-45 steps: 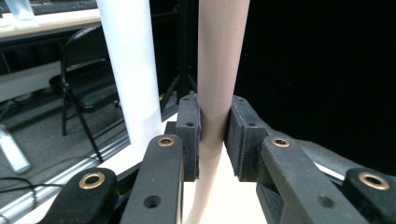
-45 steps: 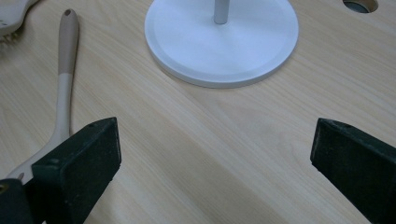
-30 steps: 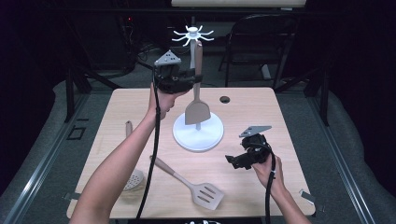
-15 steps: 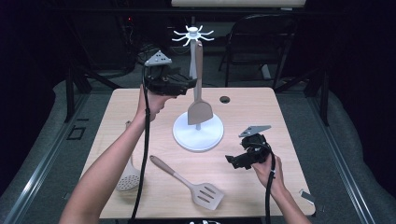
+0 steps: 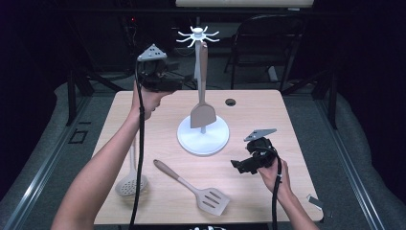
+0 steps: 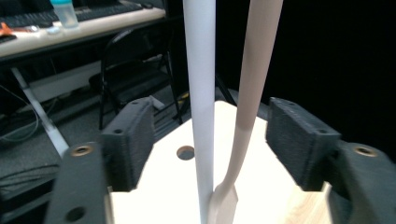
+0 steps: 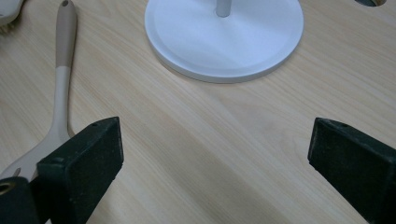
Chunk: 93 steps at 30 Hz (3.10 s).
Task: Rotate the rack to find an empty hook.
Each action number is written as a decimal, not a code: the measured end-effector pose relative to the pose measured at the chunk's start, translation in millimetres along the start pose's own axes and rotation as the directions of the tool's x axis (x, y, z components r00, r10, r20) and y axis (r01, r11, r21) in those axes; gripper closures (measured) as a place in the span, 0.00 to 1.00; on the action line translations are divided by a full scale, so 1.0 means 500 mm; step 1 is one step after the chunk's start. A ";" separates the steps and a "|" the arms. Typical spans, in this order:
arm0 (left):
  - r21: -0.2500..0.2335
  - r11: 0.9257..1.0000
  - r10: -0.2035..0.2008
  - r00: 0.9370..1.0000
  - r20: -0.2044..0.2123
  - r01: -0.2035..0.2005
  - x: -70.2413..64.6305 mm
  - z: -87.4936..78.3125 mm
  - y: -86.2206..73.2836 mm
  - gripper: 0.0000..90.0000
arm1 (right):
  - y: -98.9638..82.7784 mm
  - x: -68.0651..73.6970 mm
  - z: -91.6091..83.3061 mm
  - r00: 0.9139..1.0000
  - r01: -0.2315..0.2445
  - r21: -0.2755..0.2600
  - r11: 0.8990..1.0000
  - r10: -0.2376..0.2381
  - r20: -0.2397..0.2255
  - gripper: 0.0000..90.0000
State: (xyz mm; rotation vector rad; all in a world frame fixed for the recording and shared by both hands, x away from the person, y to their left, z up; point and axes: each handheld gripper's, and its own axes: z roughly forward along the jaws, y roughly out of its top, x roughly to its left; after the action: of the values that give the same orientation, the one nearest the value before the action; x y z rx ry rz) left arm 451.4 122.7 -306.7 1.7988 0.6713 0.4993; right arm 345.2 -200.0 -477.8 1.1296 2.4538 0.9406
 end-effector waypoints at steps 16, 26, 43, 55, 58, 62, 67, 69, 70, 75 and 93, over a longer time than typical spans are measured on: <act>-0.112 0.993 0.025 0.998 -0.064 -0.032 0.007 -0.029 0.070 0.97 | -0.001 0.001 0.004 1.000 0.008 0.008 1.000 -0.008 0.003 0.05; -0.128 0.991 0.031 0.996 -0.080 -0.041 0.004 -0.025 0.089 1.00 | 0.000 0.002 0.001 1.000 0.010 0.010 1.000 -0.010 0.005 0.05; -0.095 0.994 0.032 0.989 -0.148 -0.046 0.022 -0.006 0.109 1.00 | -0.001 0.002 0.003 1.000 0.013 0.009 1.000 -0.013 0.008 0.05; -0.118 0.992 0.031 0.991 -0.129 -0.046 0.002 -0.038 0.087 1.00 | 0.001 0.003 0.002 1.000 0.019 0.016 1.000 -0.019 0.011 0.06; -0.125 0.991 0.036 0.992 -0.119 -0.051 -0.004 -0.049 0.084 1.00 | 0.001 0.004 0.003 1.000 0.018 0.014 1.000 -0.018 0.007 0.06; -0.142 0.988 0.041 0.993 -0.106 -0.056 -0.011 -0.063 0.084 1.00 | 0.001 0.004 0.003 1.000 0.021 0.019 1.000 -0.021 0.007 0.06; -0.162 0.985 0.052 0.994 -0.094 -0.066 -0.025 -0.074 0.088 1.00 | 0.001 0.004 0.004 1.000 0.020 0.020 1.000 -0.020 0.006 0.06; -0.160 0.984 0.059 0.994 -0.091 -0.073 -0.031 -0.074 0.091 1.00 | 0.002 0.005 0.004 1.000 0.018 0.018 1.000 -0.018 0.006 0.06; -0.159 0.984 0.065 0.994 -0.088 -0.078 -0.033 -0.073 0.093 1.00 | 0.002 0.005 0.004 1.000 0.019 0.018 1.000 -0.019 0.006 0.06; -0.142 0.985 0.082 0.993 -0.084 -0.093 -0.040 -0.062 0.097 1.00 | 0.001 0.005 0.006 1.000 0.018 0.016 1.000 -0.018 0.004 0.06; -0.109 0.991 0.069 0.990 -0.124 -0.083 -0.023 -0.037 0.104 1.00 | 0.001 0.005 0.006 1.000 0.020 0.023 1.000 -0.020 0.002 0.06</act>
State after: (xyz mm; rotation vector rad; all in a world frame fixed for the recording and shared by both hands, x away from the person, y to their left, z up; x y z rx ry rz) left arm 441.4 115.6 -251.4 1.7019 0.6451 0.6878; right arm 345.4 -196.7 -479.5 1.1109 2.4756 0.9073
